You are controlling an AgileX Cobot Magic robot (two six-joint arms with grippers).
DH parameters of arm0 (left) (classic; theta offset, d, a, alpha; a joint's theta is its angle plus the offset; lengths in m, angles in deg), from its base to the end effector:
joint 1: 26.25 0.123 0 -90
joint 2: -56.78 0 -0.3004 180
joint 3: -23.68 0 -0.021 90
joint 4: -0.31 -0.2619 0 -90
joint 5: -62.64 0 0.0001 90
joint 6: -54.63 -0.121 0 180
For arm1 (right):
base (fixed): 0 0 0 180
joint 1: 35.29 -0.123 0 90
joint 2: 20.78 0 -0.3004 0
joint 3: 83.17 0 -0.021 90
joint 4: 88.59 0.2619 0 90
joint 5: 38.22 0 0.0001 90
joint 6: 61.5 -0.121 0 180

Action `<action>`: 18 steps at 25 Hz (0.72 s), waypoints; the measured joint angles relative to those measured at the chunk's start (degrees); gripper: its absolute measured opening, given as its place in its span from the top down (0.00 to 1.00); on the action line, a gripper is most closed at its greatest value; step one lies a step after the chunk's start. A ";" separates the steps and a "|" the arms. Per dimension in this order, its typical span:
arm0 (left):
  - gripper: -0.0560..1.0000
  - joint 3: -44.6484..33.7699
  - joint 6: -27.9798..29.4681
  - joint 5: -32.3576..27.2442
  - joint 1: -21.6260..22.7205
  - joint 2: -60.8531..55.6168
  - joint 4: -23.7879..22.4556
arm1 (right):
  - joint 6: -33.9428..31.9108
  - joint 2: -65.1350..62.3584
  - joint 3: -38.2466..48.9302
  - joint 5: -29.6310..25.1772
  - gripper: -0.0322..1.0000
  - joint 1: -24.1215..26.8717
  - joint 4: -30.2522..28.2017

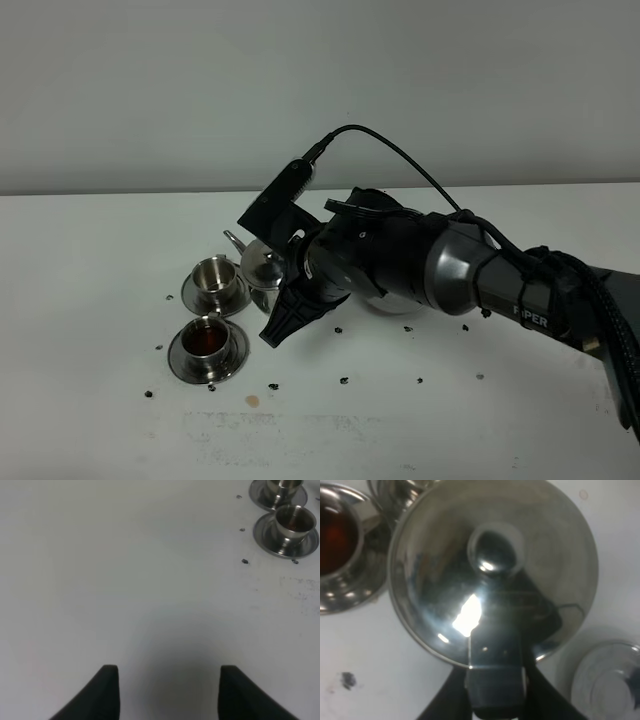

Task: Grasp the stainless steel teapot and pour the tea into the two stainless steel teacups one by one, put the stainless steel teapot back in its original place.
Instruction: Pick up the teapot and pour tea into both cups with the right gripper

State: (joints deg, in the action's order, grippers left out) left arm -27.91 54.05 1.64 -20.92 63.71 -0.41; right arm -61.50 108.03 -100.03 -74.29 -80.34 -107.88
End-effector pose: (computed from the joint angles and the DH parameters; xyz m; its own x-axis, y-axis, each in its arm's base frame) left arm 0.0192 0.0031 0.2542 -0.4922 -0.0296 -0.8700 -0.0944 0.9953 0.0195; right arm 0.3731 0.3404 0.1797 -0.3983 -0.7770 -0.4875 -0.7552 0.5794 -0.3064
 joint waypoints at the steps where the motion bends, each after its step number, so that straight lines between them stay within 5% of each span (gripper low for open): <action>1: 0.51 0.00 0.00 0.00 0.00 0.00 0.00 | 0.00 0.40 0.00 0.08 0.78 -0.07 -0.46; 18: 0.51 0.00 0.00 0.00 0.00 0.00 0.00 | -4.88 2.42 -0.01 1.53 0.78 -3.27 -17.57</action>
State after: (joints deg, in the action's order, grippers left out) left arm -27.91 54.05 1.64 -20.92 63.71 -0.41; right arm -66.38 110.45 -100.04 -72.76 -83.61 -125.45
